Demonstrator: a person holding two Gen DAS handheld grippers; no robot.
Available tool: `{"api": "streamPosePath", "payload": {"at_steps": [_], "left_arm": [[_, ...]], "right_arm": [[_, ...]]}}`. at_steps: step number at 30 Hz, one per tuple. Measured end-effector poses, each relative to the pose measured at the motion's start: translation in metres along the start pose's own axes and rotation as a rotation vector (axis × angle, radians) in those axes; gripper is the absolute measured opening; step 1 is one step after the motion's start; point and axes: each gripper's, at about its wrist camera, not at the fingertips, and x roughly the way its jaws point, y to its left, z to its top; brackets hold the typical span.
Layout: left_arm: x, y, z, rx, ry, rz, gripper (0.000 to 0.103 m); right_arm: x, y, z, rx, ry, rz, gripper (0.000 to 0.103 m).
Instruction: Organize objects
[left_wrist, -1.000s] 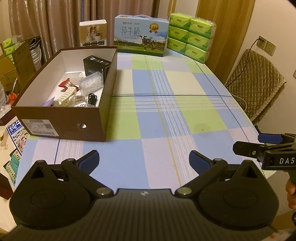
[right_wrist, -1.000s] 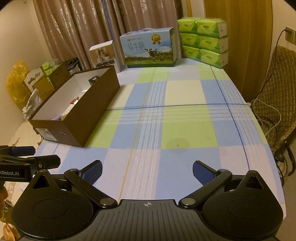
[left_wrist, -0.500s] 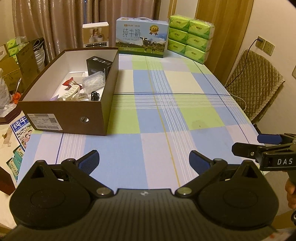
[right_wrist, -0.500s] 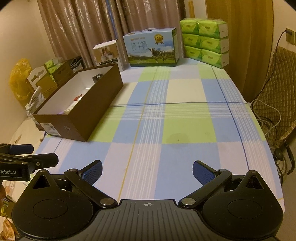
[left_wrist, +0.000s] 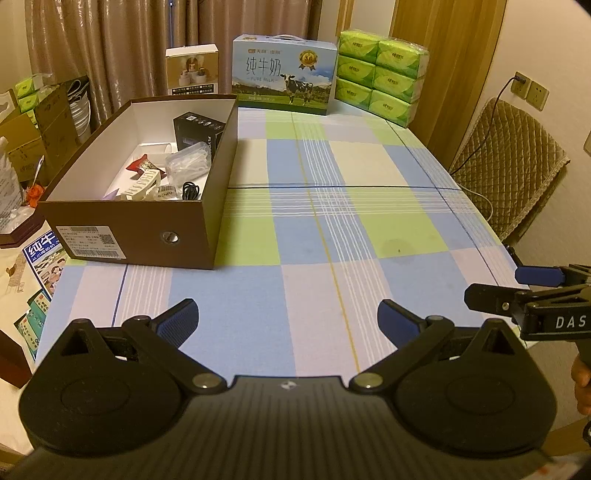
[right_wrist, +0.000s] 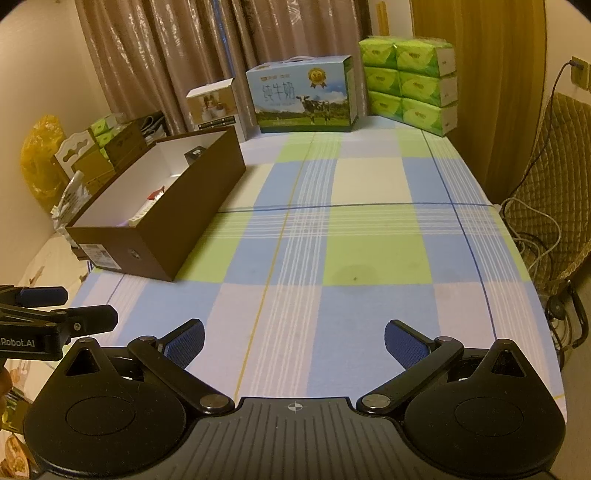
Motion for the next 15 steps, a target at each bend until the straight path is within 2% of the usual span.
{"api": "streamPosePath", "payload": {"at_steps": [15], "left_arm": [[0.0089, -0.0075, 0.0061, 0.017, 0.002, 0.004, 0.102]], "right_arm": [[0.0044, -0.0088, 0.0036, 0.012, 0.004, -0.001, 0.101]]}}
